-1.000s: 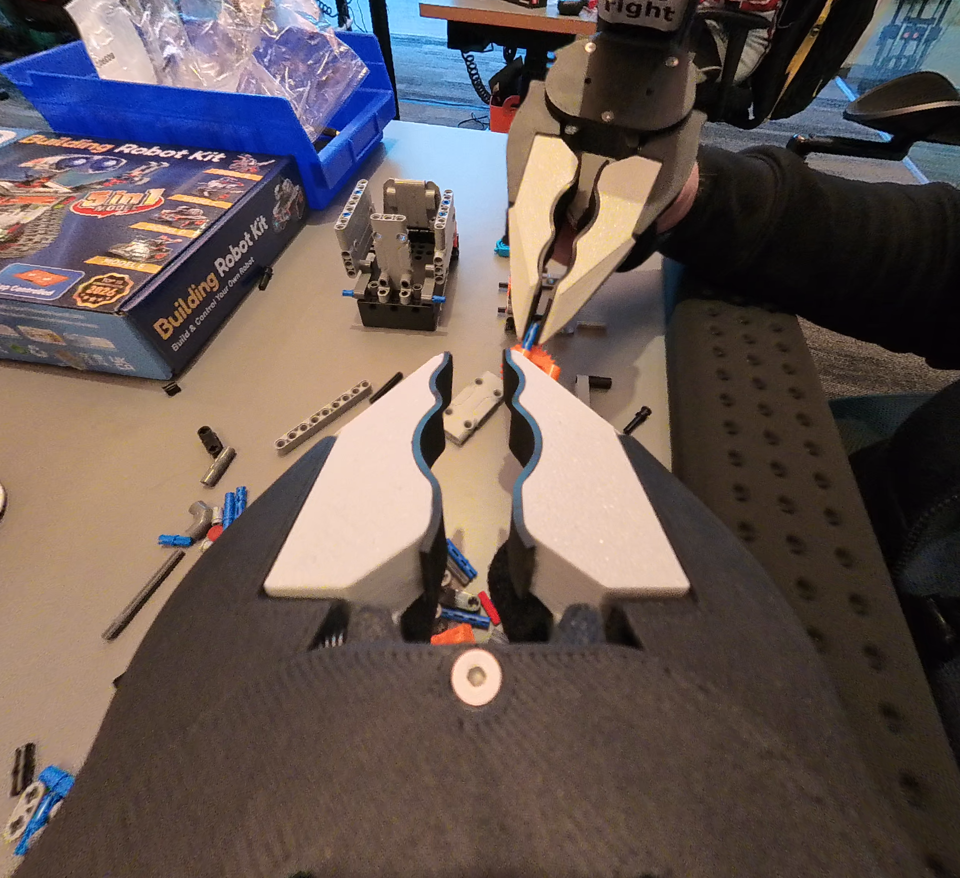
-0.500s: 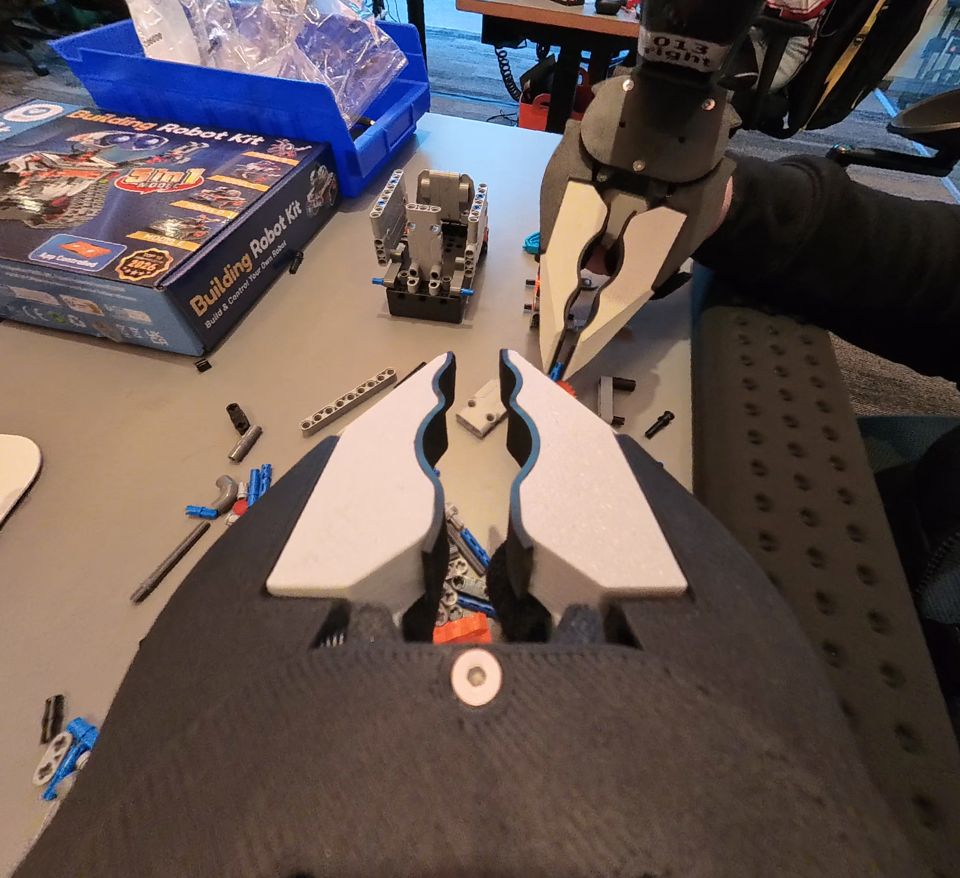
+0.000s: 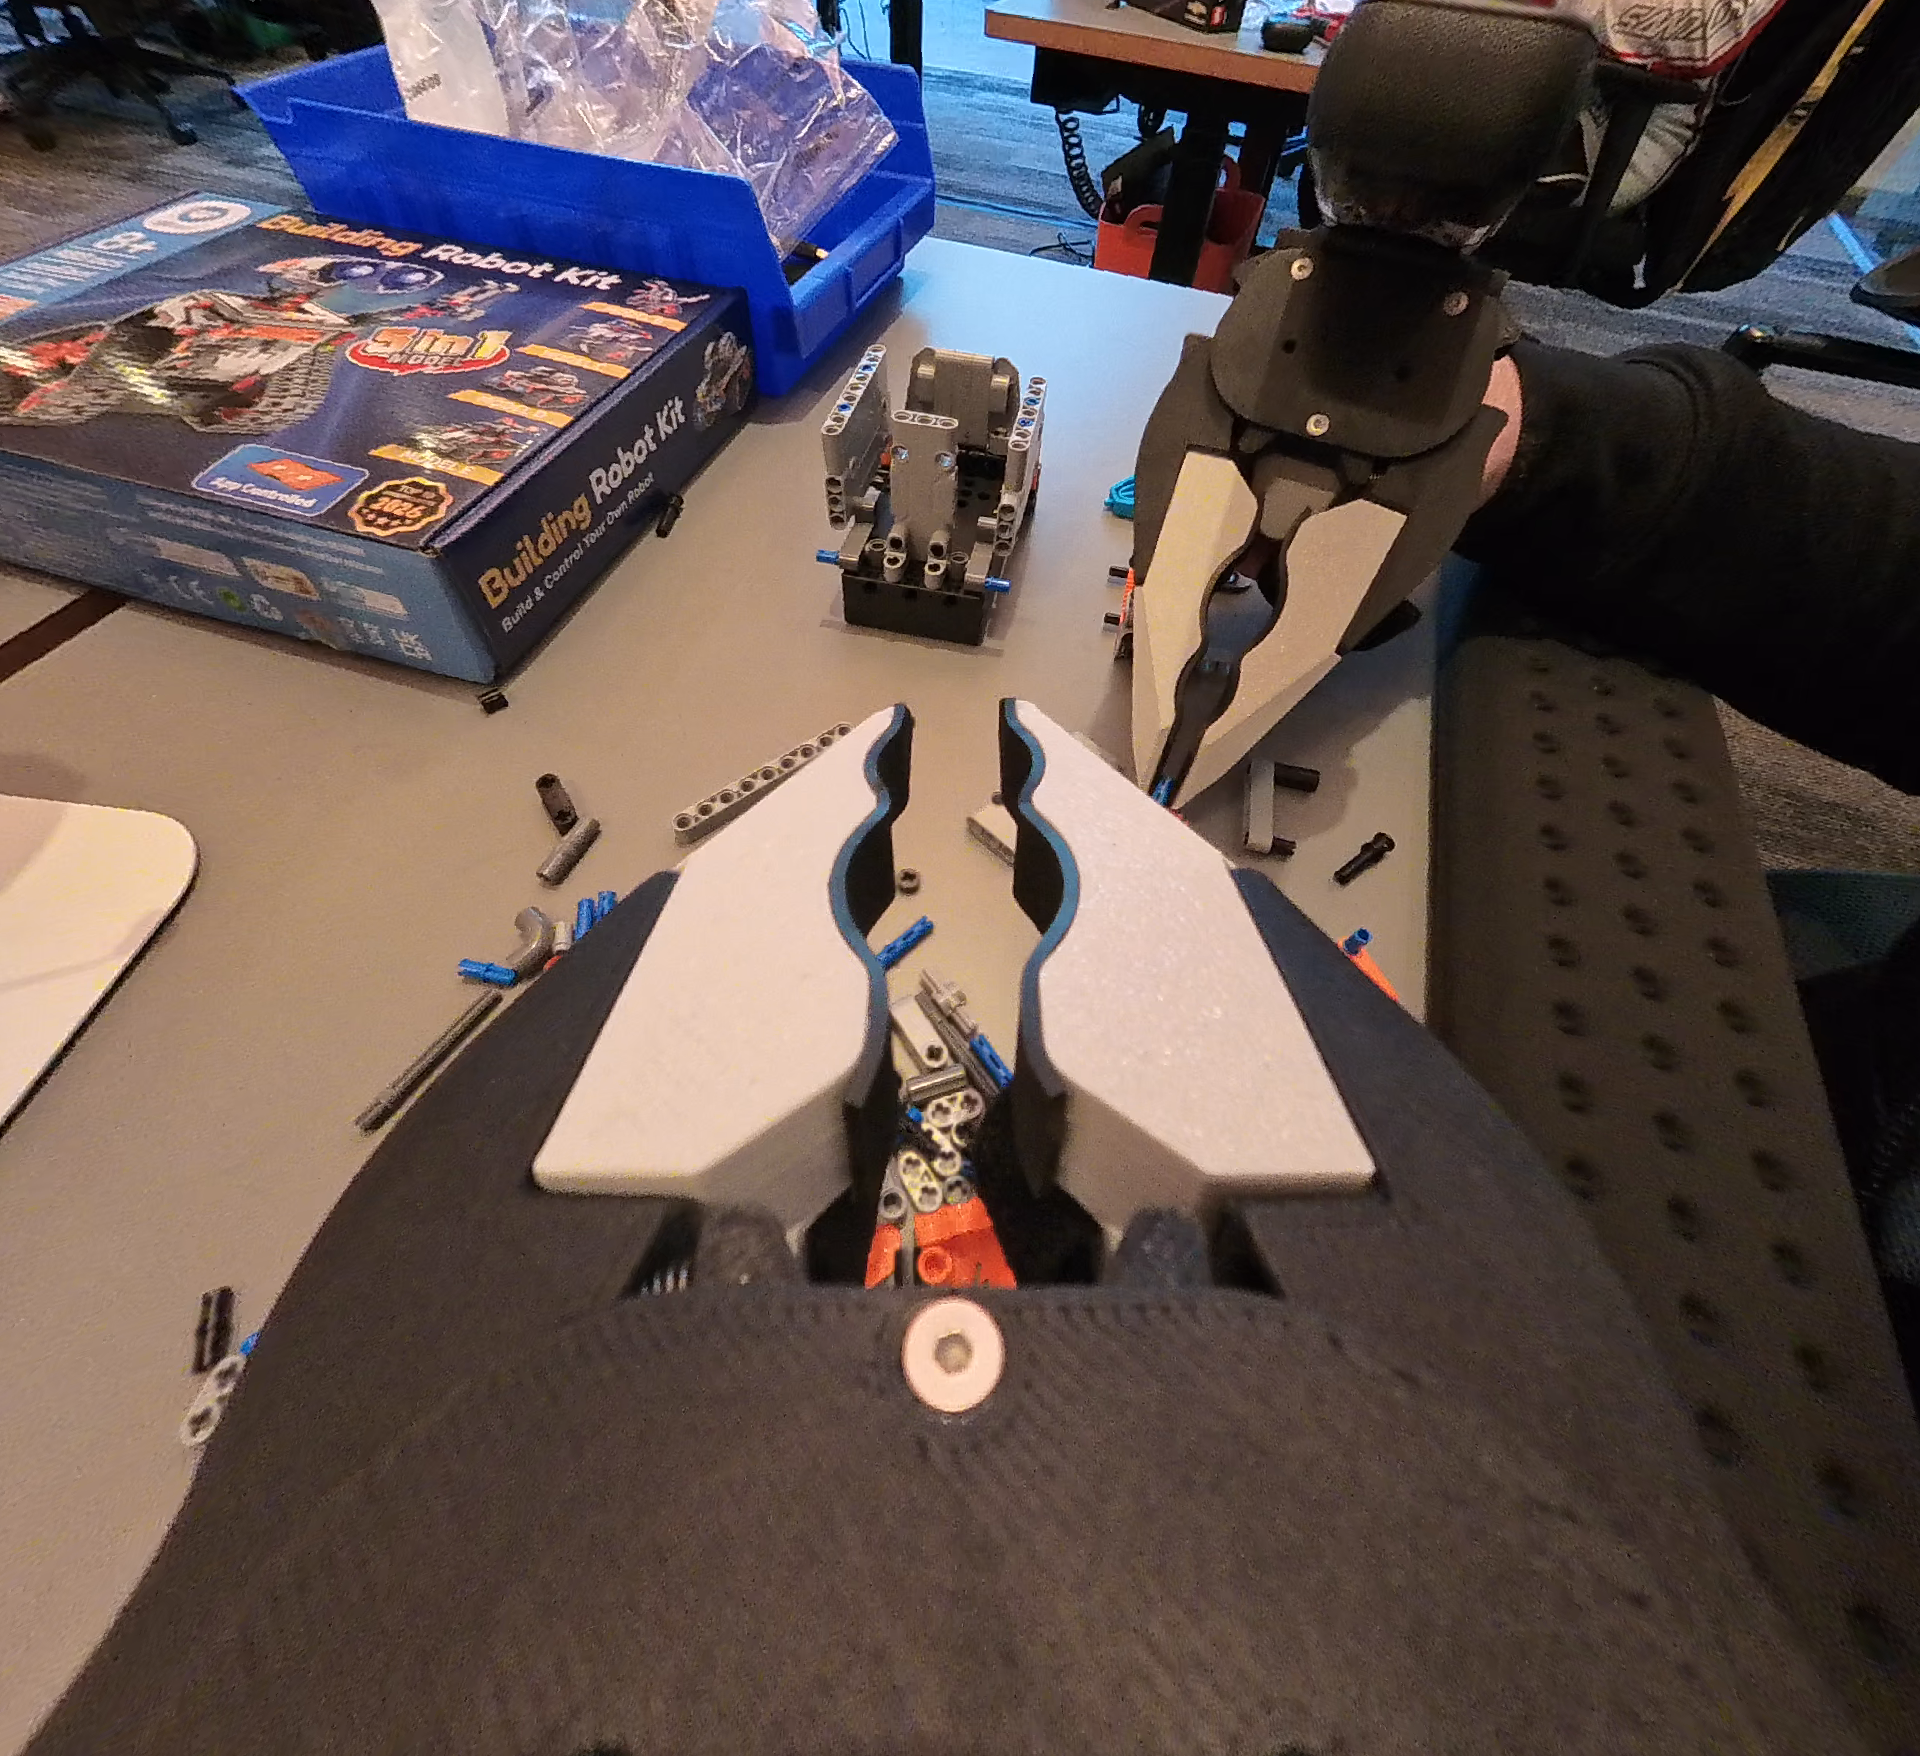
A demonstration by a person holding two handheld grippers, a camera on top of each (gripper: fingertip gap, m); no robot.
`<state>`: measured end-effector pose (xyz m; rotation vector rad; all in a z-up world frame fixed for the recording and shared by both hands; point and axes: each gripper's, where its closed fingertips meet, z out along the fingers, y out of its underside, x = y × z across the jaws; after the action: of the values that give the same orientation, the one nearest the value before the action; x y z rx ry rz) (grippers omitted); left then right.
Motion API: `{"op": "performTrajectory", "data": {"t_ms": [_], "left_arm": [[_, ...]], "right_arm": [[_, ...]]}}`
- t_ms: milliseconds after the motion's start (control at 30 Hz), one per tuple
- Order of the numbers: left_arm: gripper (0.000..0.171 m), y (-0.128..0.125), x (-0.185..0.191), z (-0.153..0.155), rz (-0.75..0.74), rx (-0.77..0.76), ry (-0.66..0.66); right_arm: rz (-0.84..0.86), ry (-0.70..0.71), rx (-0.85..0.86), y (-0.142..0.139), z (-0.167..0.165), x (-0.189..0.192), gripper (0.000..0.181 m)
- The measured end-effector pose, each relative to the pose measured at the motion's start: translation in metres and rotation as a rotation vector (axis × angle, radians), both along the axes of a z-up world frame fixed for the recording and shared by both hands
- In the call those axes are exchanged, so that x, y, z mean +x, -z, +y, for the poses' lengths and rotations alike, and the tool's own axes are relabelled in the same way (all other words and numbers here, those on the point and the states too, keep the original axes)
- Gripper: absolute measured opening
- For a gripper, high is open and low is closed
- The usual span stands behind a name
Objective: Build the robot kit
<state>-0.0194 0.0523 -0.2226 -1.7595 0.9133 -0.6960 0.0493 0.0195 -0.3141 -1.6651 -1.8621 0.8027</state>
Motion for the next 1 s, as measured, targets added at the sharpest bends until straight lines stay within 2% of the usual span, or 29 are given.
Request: {"op": "performTrajectory", "data": {"t_ms": [400,500,667,833,1000], "left_arm": [[0.018,-0.014,-0.020,0.007,-0.028,0.008,-0.057],[0.019,-0.011,-0.029,0.009,0.013,-0.003,-0.074],[0.019,-0.023,-0.047,0.012,0.011,0.031,-0.125],[0.018,-0.023,-0.053,0.014,0.003,0.005,-0.140],[0.017,-0.014,-0.053,0.016,0.046,-0.012,-0.155]], "right_arm": [[-0.020,-0.001,0.012,0.003,-0.001,0.001,0.010],[0.014,0.003,0.020,-0.004,0.000,0.000,0.012],[0.103,0.018,0.046,-0.023,0.004,-0.005,0.011],[0.080,-0.012,0.087,-0.024,-0.006,-0.032,0.010],[-0.016,-0.061,0.241,-0.011,-0.007,-0.071,0.011]]}}
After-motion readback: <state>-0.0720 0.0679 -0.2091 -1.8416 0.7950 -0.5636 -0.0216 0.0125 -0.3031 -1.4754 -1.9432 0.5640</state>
